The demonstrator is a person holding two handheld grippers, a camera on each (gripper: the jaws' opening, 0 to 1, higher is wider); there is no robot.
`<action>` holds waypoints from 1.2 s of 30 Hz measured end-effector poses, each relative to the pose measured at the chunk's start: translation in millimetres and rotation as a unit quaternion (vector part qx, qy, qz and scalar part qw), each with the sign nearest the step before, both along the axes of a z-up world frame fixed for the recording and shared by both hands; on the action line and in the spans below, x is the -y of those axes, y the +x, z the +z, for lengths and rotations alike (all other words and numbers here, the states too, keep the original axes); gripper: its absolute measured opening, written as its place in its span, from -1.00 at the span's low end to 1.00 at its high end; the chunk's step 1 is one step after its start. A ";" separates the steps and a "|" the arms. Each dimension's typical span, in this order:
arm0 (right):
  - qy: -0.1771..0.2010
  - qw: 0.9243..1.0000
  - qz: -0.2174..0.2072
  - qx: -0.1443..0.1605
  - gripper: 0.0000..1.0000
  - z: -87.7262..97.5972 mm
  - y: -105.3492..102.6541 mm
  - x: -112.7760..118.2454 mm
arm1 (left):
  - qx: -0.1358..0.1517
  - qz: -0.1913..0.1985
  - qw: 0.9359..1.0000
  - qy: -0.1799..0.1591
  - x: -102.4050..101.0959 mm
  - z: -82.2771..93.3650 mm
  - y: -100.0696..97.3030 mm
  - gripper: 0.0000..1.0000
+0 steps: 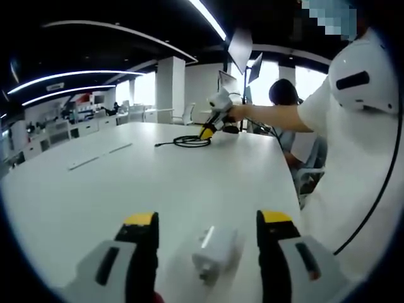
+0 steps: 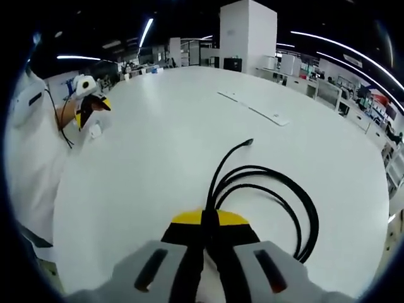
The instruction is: Plug the desk Type‑C cable into the charger adapter.
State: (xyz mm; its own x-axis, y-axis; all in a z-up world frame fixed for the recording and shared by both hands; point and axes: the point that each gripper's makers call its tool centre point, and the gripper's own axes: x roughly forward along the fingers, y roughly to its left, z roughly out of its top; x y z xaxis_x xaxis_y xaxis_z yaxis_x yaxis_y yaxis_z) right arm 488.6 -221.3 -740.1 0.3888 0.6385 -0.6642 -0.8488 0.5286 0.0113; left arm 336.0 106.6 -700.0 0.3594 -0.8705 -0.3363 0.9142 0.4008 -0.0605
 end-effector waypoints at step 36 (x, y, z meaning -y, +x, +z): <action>-0.042 0.998 0.013 0.034 -1.00 21.9 0.2 4.7 | 0.003 -0.002 1.000 -0.005 -2.0 1.6 0.7 0.24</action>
State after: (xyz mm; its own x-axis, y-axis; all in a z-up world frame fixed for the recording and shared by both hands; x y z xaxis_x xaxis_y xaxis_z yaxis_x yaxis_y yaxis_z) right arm 488.8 -226.0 -718.3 0.4193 0.5916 -0.6887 -0.8593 0.5033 -0.0909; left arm 336.8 108.5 -698.4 0.3585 -0.8753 -0.3245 0.9159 0.3970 -0.0589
